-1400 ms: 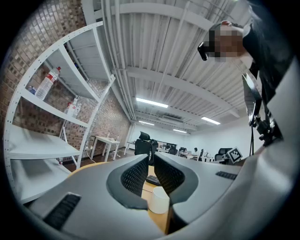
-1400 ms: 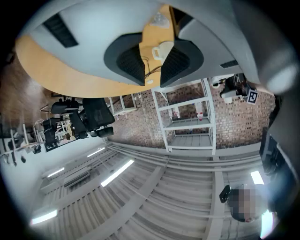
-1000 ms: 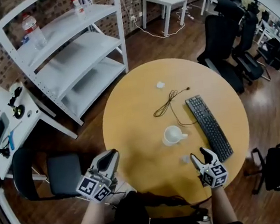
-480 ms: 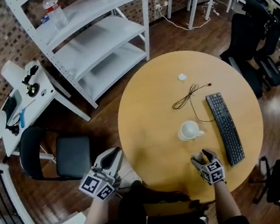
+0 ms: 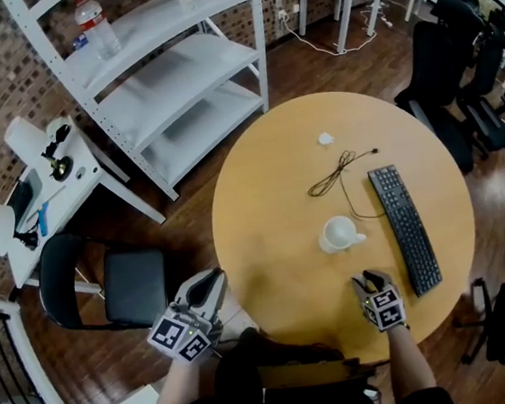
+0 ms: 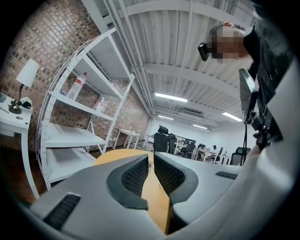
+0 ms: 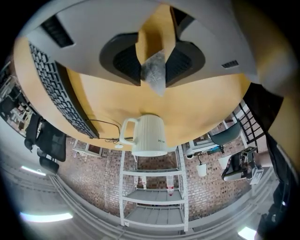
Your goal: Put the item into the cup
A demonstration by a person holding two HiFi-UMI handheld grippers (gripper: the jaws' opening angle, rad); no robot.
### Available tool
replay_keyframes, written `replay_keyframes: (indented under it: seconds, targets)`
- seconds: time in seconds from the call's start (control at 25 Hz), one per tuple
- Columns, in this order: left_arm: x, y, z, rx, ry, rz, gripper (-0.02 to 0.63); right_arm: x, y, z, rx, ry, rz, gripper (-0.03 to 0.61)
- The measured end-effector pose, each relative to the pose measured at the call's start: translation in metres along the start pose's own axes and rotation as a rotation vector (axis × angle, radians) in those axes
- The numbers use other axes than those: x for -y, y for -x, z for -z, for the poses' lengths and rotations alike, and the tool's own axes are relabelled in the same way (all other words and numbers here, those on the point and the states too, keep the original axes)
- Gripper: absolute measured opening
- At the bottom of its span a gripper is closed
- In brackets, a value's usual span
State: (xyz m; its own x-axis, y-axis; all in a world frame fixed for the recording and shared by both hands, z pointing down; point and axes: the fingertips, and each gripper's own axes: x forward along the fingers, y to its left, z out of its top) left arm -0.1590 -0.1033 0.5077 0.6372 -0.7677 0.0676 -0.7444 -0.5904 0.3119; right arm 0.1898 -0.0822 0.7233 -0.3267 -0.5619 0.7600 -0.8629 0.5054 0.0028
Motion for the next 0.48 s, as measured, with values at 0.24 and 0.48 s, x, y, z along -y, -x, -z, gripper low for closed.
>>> replay_keyframes:
  seconds: [0.24, 0.48]
  targets:
    - [0.003, -0.012, -0.003, 0.009, 0.001, 0.048, 0.032, 0.012, 0.038, -0.06, 0.168, -0.006, 0.045, 0.141]
    - [0.005, -0.024, -0.011, 0.026, -0.016, 0.095, 0.032, 0.023, 0.07, -0.137, 0.333, 0.008, 0.091, 0.141]
